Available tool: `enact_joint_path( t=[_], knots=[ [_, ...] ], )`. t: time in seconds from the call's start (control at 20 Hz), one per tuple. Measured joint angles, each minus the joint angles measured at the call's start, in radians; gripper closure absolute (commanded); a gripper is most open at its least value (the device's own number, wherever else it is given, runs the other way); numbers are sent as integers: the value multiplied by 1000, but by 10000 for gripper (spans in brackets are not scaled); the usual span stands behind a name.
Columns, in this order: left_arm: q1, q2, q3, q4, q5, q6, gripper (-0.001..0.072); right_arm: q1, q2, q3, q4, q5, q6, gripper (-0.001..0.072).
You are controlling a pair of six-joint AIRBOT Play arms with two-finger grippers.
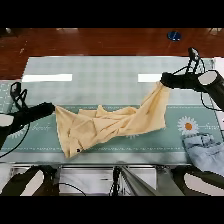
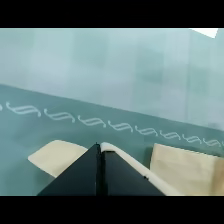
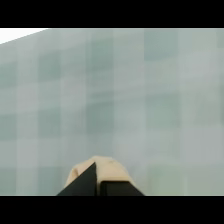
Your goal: Fold the shirts.
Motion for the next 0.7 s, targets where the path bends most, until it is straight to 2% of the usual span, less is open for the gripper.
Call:
enact_joint_path(
  t=[0.2,0.25,0.35,0.4,0.65,0.7],
  knots=[
    [-90,-153,40,1,117,13,669,0,-13,0,7,-74,-1,690],
    [-102,-181,46,2,122,14,579,0,-14,0,7,-77,-1,690],
    [-110,-209,68,2,106,13,210,-1,-16,0,6,-71,-5,690],
    [-109,-211,91,3,87,13,147,-1,-17,0,5,-68,-9,690],
    [-124,-218,349,-3,-107,0,144,-1,-18,0,0,-35,-34,690],
    [-143,-234,403,-4,-147,-15,106,-1,-18,0,0,-29,-37,690]
  ],
)
